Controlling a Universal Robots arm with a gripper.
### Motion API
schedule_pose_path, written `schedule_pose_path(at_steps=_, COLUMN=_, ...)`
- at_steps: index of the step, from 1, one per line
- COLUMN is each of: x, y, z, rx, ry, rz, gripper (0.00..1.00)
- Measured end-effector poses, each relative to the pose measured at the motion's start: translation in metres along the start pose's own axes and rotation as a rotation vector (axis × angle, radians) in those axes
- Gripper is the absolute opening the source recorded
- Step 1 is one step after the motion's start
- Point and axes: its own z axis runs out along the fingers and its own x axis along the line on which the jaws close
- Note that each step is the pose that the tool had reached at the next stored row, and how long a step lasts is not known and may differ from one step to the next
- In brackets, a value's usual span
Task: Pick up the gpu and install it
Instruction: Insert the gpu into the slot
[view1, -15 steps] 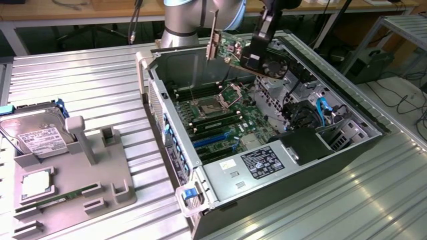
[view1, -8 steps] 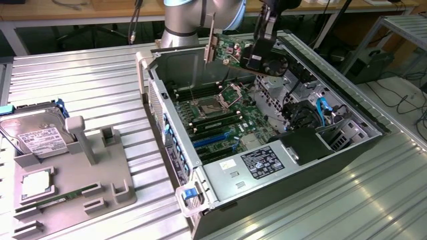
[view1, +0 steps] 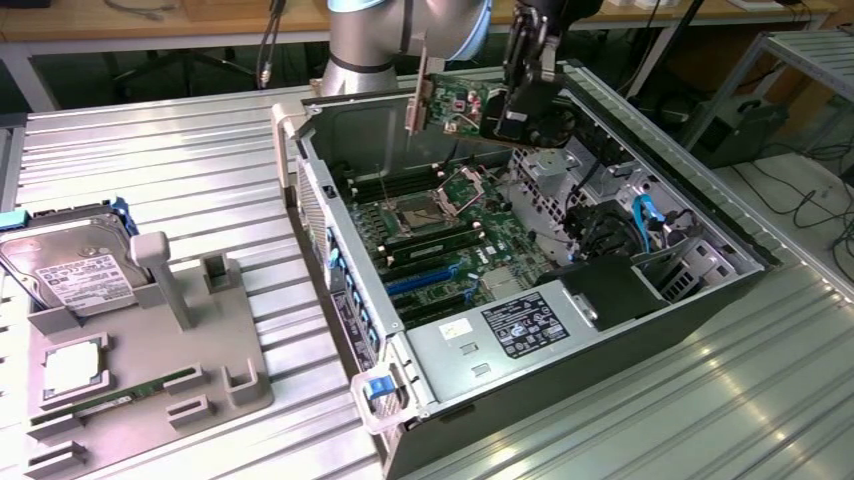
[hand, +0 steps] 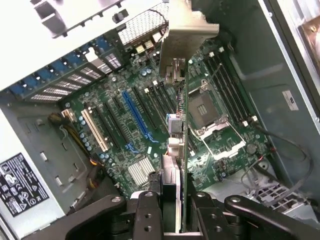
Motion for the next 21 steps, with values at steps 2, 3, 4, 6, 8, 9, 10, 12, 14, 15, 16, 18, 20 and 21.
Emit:
schedule_pose_path(at_steps=2, x=0.0, y=0.0, z=0.0001, rx=-0.001, ry=0.0003, rz=-0.037, gripper=0.28)
schedule_pose_path(at_steps=3, x=0.0, y=0.0, z=0.0002, rx=-0.0015, ry=0.0002, rz=-0.056, gripper=0.28)
schedule_pose_path(at_steps=4, x=0.0, y=0.0, z=0.0002, rx=-0.002, ry=0.0004, rz=-0.074, gripper=0.28)
schedule_pose_path(at_steps=6, x=0.0, y=0.0, z=0.0003, rx=-0.0034, ry=0.0006, rz=-0.127, gripper=0.28)
schedule_pose_path(at_steps=8, x=0.0, y=0.0, z=0.0008, rx=-0.0047, ry=0.0015, rz=-0.187, gripper=0.28)
schedule_pose_path(at_steps=9, x=0.0, y=0.0, z=0.001, rx=-0.0051, ry=0.0018, rz=-0.205, gripper=0.28)
schedule_pose_path(at_steps=10, x=0.0, y=0.0, z=0.0013, rx=-0.0055, ry=0.002, rz=-0.223, gripper=0.28)
schedule_pose_path(at_steps=12, x=0.0, y=0.0, z=0.002, rx=-0.0063, ry=0.0026, rz=-0.259, gripper=0.28)
schedule_pose_path(at_steps=14, x=0.0002, y=0.0002, z=0.003, rx=-0.0068, ry=0.0027, rz=-0.28, gripper=0.28)
schedule_pose_path(at_steps=15, x=0.0005, y=0.0006, z=0.0038, rx=-0.007, ry=0.0026, rz=-0.288, gripper=0.28)
schedule_pose_path(at_steps=16, x=0.001, y=0.0009, z=0.0052, rx=-0.0071, ry=0.0025, rz=-0.291, gripper=0.28)
schedule_pose_path(at_steps=18, x=0.0016, y=0.0011, z=0.0073, rx=-0.0074, ry=0.0028, rz=-0.299, gripper=0.28)
schedule_pose_path(at_steps=20, x=0.0017, y=0.0012, z=0.0087, rx=-0.0079, ry=0.003, rz=-0.317, gripper=0.28)
schedule_pose_path(at_steps=21, x=0.0018, y=0.0012, z=0.0094, rx=-0.0081, ry=0.0029, rz=-0.327, gripper=0.28)
